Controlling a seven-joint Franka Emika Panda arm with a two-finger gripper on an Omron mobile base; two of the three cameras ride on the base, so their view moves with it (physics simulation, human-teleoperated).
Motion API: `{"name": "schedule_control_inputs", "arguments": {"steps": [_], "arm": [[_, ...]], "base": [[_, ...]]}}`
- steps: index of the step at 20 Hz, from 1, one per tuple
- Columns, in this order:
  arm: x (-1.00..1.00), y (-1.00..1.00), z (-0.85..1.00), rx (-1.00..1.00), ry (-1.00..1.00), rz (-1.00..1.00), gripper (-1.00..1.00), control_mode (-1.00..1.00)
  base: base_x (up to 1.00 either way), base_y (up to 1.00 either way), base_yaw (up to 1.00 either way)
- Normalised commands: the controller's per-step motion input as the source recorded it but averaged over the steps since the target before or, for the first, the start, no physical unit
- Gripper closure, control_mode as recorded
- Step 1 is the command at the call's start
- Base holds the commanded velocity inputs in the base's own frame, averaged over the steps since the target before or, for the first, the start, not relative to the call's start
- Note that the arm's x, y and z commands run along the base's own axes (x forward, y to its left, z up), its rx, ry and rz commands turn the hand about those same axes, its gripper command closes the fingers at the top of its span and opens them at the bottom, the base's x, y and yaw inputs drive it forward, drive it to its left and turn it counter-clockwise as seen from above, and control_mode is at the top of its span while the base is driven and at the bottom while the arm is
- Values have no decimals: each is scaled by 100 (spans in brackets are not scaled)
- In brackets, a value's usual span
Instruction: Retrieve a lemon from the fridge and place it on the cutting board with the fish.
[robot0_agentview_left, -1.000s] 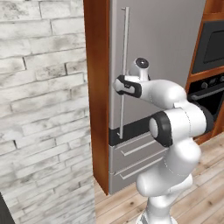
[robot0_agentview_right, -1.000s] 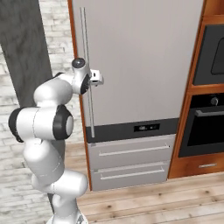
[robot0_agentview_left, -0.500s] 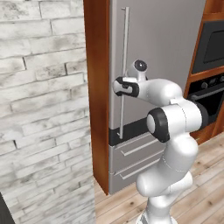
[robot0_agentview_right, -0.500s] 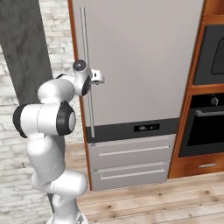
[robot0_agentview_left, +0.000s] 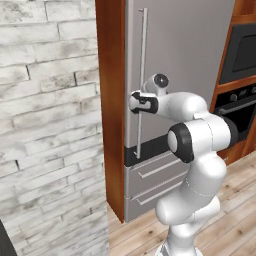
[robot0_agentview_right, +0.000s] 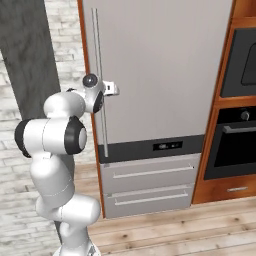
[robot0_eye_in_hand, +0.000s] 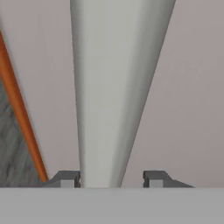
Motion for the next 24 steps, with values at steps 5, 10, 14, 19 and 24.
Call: {"name": "schedule_control_inputs", "arguments": {"steps": [5, 10, 14, 19, 24], "arm": [[12, 0, 0, 0, -3, 0, 100, -100], [0, -28, 0, 0, 1, -2, 100, -100], [-24, -84, 0, 0, 4, -9, 100, -100], [-74, -99, 0, 1, 0, -6, 100, -100], [-100, -100, 4, 11, 0, -4, 100, -100]], "base": [[0, 0, 0], [0, 0, 0], [0, 0, 0], [0, 0, 0], [0, 0, 0]]}}
